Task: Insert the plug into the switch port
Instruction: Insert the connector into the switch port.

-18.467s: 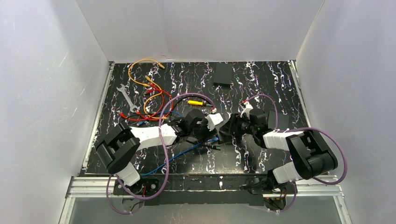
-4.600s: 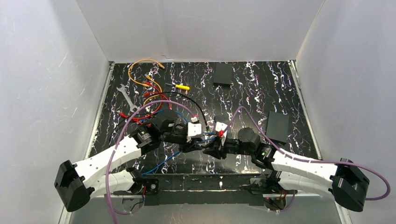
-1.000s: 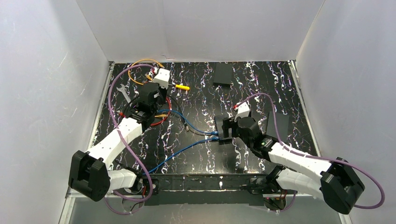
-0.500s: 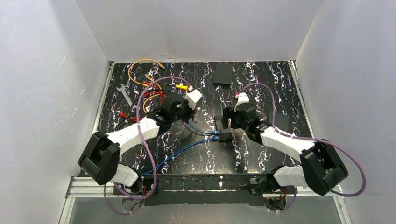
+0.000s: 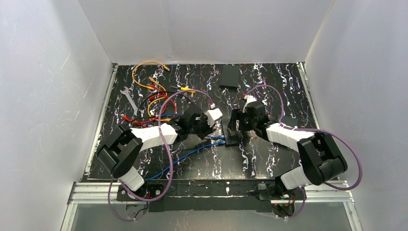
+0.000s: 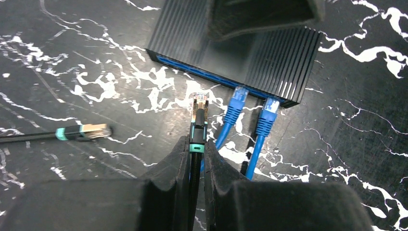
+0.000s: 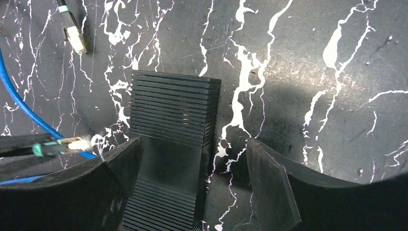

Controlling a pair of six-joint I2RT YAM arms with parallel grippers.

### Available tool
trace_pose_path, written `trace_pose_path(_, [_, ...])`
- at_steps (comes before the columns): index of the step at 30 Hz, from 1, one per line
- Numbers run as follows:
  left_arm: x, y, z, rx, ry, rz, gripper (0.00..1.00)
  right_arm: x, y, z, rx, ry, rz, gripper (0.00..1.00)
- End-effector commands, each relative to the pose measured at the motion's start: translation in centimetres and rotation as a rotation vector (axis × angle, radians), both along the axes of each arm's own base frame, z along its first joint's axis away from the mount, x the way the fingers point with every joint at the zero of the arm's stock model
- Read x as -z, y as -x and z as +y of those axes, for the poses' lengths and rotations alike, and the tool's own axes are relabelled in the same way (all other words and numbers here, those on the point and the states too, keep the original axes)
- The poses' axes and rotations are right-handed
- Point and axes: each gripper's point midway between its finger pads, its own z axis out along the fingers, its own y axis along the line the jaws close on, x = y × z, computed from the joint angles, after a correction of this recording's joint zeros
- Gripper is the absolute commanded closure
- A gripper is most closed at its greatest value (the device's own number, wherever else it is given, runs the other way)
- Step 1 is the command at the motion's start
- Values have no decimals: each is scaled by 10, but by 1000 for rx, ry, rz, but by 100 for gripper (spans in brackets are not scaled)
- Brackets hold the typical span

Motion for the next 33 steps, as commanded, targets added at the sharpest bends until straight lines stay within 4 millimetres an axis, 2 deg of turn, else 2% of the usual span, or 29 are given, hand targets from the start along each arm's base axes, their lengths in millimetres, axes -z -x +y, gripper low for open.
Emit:
trace_pose_path(1, [10,11,-11,39,14,11,100,-11,-9,14,-38,-95,-16,14])
trace_pose_path(5, [19,11,-11,28,-8,10,100,-4,-6,16,-61,-114,5,15])
trace_pose_path(19, [30,4,-18,41,-42,-15,100,16,9,19,-128,-133,57,19])
trace_pose_path(33, [28,5,-30,58,25,-47,100,22,13,23,-157,-147,76,22])
